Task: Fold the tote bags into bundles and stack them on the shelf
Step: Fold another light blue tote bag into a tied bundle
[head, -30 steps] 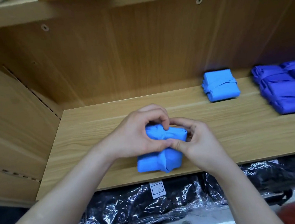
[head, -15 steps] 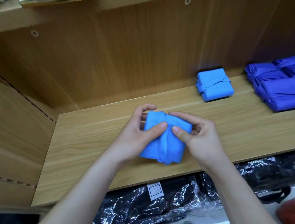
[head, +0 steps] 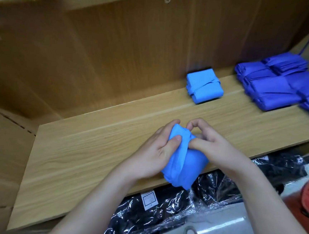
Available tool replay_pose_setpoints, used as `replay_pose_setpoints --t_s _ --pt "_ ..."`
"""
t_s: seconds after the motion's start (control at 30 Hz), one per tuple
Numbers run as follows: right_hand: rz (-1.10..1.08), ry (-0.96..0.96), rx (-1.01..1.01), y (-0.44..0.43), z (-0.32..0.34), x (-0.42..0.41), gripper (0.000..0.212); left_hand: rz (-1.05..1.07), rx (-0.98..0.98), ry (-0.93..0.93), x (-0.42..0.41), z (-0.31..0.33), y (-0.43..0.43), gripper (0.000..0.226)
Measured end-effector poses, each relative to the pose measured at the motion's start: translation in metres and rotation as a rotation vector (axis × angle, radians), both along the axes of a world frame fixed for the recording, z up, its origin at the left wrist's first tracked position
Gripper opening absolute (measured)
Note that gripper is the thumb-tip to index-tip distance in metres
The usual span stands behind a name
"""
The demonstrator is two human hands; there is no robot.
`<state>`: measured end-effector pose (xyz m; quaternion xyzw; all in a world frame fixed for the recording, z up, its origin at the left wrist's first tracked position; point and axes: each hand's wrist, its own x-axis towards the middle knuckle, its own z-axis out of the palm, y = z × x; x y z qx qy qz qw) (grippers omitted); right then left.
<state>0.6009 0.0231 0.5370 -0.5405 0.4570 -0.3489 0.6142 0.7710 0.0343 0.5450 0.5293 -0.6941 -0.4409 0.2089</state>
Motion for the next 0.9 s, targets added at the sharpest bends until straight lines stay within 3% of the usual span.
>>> replay_pose_setpoints --t_s 0.1,0.17,0.27,0.33,0.5,0.57,0.67,0.77,0.83,0.9 --pt "-0.072 -0.032 -0.013 0.0 -0.003 -0.01 0.042 -0.042 0.043 0.086 -0.012 -0.005 -0.009 0.082" --pt "-0.187 -0.104 -0.027 -0.001 -0.006 -0.016 0.041 -0.003 0.031 0.17 -0.016 -0.006 -0.017 0.085" --pt "-0.447 -0.208 -0.022 -0.007 -0.013 -0.029 0.029 0.108 0.078 0.364 -0.023 -0.005 -0.024 0.068" --pt "-0.506 -0.171 -0.007 -0.011 -0.015 -0.04 0.036 0.177 0.088 0.373 -0.029 -0.006 -0.028 0.054" --pt "-0.459 0.12 0.012 -0.03 -0.022 -0.066 0.033 0.262 0.142 0.359 -0.052 -0.022 -0.057 0.038" --pt "-0.449 0.344 -0.018 -0.041 -0.029 -0.079 0.057 0.299 0.189 0.378 -0.065 -0.03 -0.074 0.035" --pt "-0.314 0.605 -0.142 -0.057 -0.034 -0.092 0.066 0.325 0.203 0.4 -0.086 -0.04 -0.098 0.027" --pt "-0.205 0.859 -0.212 -0.066 -0.038 -0.103 0.084 0.387 0.013 0.19 -0.102 -0.049 -0.113 0.031" --pt "-0.185 0.92 -0.255 -0.069 -0.043 -0.108 0.09 0.429 -0.187 0.038 -0.103 -0.049 -0.112 0.041" --pt "-0.188 0.93 -0.325 -0.072 -0.048 -0.112 0.09 0.353 -0.292 0.052 -0.098 -0.048 -0.106 0.045"
